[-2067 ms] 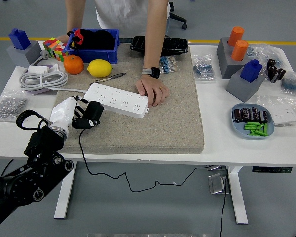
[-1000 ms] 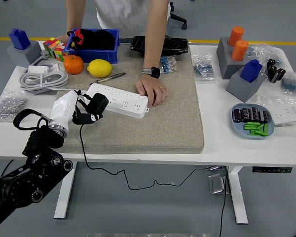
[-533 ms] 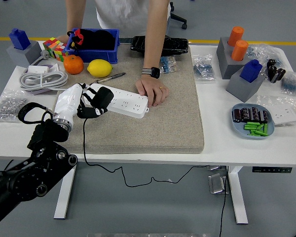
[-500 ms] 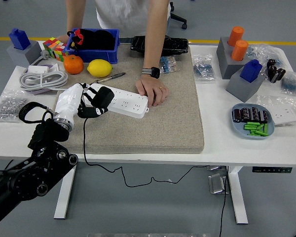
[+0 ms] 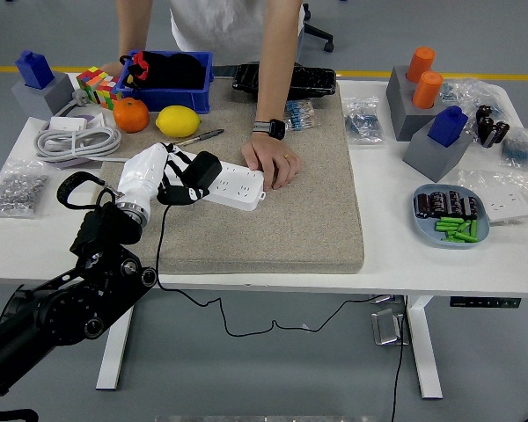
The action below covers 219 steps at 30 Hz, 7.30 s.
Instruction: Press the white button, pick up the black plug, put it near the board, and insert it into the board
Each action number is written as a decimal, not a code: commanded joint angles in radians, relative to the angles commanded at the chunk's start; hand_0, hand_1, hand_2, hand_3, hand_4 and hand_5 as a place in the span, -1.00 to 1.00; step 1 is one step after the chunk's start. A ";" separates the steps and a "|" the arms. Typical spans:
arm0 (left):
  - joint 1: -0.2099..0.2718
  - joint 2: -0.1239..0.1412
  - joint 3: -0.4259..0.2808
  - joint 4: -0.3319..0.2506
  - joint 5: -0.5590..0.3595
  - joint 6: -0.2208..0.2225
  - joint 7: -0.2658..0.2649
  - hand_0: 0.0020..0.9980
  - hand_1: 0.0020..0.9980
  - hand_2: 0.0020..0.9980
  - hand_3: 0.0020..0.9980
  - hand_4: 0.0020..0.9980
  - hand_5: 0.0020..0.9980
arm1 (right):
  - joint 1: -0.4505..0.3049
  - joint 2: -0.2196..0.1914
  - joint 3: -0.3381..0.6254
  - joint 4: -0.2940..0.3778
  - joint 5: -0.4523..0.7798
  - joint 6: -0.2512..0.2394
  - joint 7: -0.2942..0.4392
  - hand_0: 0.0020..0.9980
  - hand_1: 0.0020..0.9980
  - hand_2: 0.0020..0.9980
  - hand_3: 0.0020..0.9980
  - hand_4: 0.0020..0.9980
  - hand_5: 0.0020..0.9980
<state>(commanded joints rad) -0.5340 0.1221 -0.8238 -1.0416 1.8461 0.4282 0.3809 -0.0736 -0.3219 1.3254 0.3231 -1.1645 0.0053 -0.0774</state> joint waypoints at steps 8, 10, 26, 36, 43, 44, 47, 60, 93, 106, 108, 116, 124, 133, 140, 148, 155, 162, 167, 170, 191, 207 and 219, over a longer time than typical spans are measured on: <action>-0.017 -0.020 0.029 0.019 -0.004 0.000 0.009 -0.48 -0.50 -0.40 0.04 0.62 -1.00 | 0.004 -0.001 -0.002 0.001 0.002 0.000 0.000 0.65 0.41 0.39 0.30 0.54 -0.13; -0.024 -0.025 0.037 0.029 -0.005 0.002 0.013 -0.48 -0.50 -0.40 0.04 0.62 -1.00 | 0.004 -0.002 -0.003 0.000 0.002 0.000 0.000 0.65 0.41 0.39 0.30 0.54 -0.13; -0.056 -0.050 0.055 0.081 -0.012 0.012 0.032 -0.49 -0.51 -0.40 0.04 0.63 -1.00 | 0.004 -0.003 -0.009 0.000 0.005 0.000 0.000 0.64 0.41 0.39 0.30 0.54 -0.14; -0.049 -0.045 0.024 0.098 -0.003 0.016 0.035 -0.50 -0.51 -0.41 0.04 0.63 -1.00 | 0.004 -0.003 -0.006 0.000 0.004 0.000 0.001 0.64 0.41 0.39 0.30 0.54 -0.14; -0.041 -0.040 -0.006 0.115 0.002 0.018 0.034 -0.50 -0.51 -0.41 0.04 0.63 -1.00 | 0.001 -0.002 -0.008 0.000 0.004 0.000 0.001 0.64 0.41 0.39 0.30 0.54 -0.14; -0.040 -0.040 -0.007 0.116 0.002 0.019 0.034 -0.50 -0.51 -0.41 0.04 0.63 -1.00 | 0.001 -0.001 -0.008 0.000 0.004 0.000 0.001 0.64 0.41 0.39 0.30 0.54 -0.14; -0.039 -0.043 -0.006 0.118 0.000 0.020 0.033 -0.50 -0.51 -0.41 0.04 0.64 -1.00 | 0.001 -0.002 -0.009 0.000 0.004 0.000 0.001 0.64 0.41 0.39 0.30 0.54 -0.14; -0.042 -0.055 -0.016 0.135 0.027 0.038 0.039 -0.51 -0.51 -0.41 0.03 0.63 -1.00 | -0.001 0.000 -0.010 -0.001 0.005 -0.001 0.002 0.64 0.41 0.39 0.30 0.54 -0.14; -0.032 -0.065 -0.014 0.141 0.028 0.031 0.055 -0.52 -0.33 -0.36 0.05 0.70 -1.00 | -0.001 0.003 -0.006 -0.002 0.003 -0.001 0.004 0.65 0.41 0.39 0.30 0.54 -0.15; -0.030 -0.064 -0.026 0.138 0.059 0.049 0.085 -0.49 -0.44 -0.42 0.05 0.70 -1.00 | -0.001 0.003 -0.008 -0.003 0.000 -0.002 0.004 0.64 0.41 0.39 0.30 0.54 -0.15; -0.028 -0.065 -0.025 0.138 0.062 0.050 0.091 -0.50 -0.46 -0.42 0.04 0.70 -1.00 | -0.001 0.004 -0.007 -0.002 0.000 -0.002 0.005 0.64 0.41 0.39 0.30 0.54 -0.15; -0.027 -0.068 -0.022 0.135 0.062 0.050 0.104 -0.50 -0.46 -0.41 0.04 0.67 -1.00 | -0.002 0.004 -0.005 -0.003 -0.001 -0.002 0.005 0.64 0.41 0.39 0.30 0.54 -0.15; -0.025 -0.073 -0.021 0.134 0.058 0.049 0.114 -0.50 -0.46 -0.41 0.05 0.67 -1.00 | -0.002 0.005 -0.005 -0.003 -0.002 -0.003 0.006 0.64 0.41 0.39 0.30 0.55 -0.15; -0.025 -0.072 -0.024 0.136 0.051 0.033 0.136 -0.51 -0.45 -0.41 0.07 0.63 -1.00 | -0.001 0.005 -0.005 -0.004 -0.002 -0.005 0.007 0.64 0.41 0.39 0.30 0.55 -0.15; -0.025 -0.072 -0.028 0.140 0.020 0.002 0.134 -0.32 -0.06 -0.18 0.09 0.83 -0.81 | 0.000 0.004 -0.004 -0.003 -0.003 -0.005 0.009 0.64 0.41 0.39 0.30 0.55 -0.16; -0.024 -0.073 -0.029 0.141 -0.001 -0.008 0.110 -0.08 0.20 -0.01 0.19 0.91 -0.66 | 0.000 0.005 -0.005 -0.004 -0.003 -0.004 0.009 0.64 0.41 0.39 0.30 0.55 -0.16; -0.023 -0.073 -0.032 0.142 -0.011 -0.013 0.105 0.43 0.56 0.29 0.40 1.00 -0.29 | -0.001 0.004 -0.007 -0.005 -0.002 -0.004 0.010 0.65 0.41 0.39 0.30 0.55 -0.15; -0.023 -0.071 -0.034 0.138 -0.009 -0.018 0.111 0.40 0.54 0.26 0.38 1.00 -0.32 | -0.001 0.004 -0.004 -0.005 -0.002 -0.005 0.011 0.65 0.41 0.39 0.30 0.56 -0.15; -0.022 -0.070 -0.034 0.137 -0.006 -0.022 0.115 0.37 0.46 0.18 0.37 0.98 -0.52 | -0.001 0.004 -0.004 -0.006 -0.002 -0.005 0.011 0.65 0.41 0.39 0.30 0.56 -0.15; -0.021 -0.069 -0.032 0.137 -0.006 -0.026 0.119 0.37 0.46 0.18 0.37 0.98 -0.52 | -0.002 0.005 -0.004 -0.006 -0.002 -0.005 0.012 0.65 0.41 0.39 0.30 0.56 -0.15; -0.014 -0.059 -0.028 0.134 -0.013 -0.031 0.117 0.14 0.02 -0.25 0.19 0.84 -0.72 | -0.001 0.005 -0.004 -0.007 -0.005 -0.007 0.015 0.65 0.41 0.39 0.30 0.56 -0.16; -0.010 -0.063 -0.032 0.138 -0.045 -0.041 0.067 0.74 0.81 0.75 0.79 1.00 0.05 | -0.004 0.006 -0.008 -0.007 -0.005 -0.005 0.015 0.65 0.41 0.39 0.30 0.56 -0.16; -0.011 -0.063 -0.032 0.139 -0.055 -0.049 0.055 0.82 0.89 0.89 0.95 1.00 0.42 | -0.004 0.007 -0.003 -0.008 -0.007 -0.006 0.015 0.65 0.40 0.39 0.30 0.56 -0.17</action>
<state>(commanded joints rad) -0.5447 0.0591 -0.8559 -0.9031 1.7915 0.3796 0.4363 -0.0780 -0.3152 1.3225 0.3153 -1.1715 -0.0010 -0.0620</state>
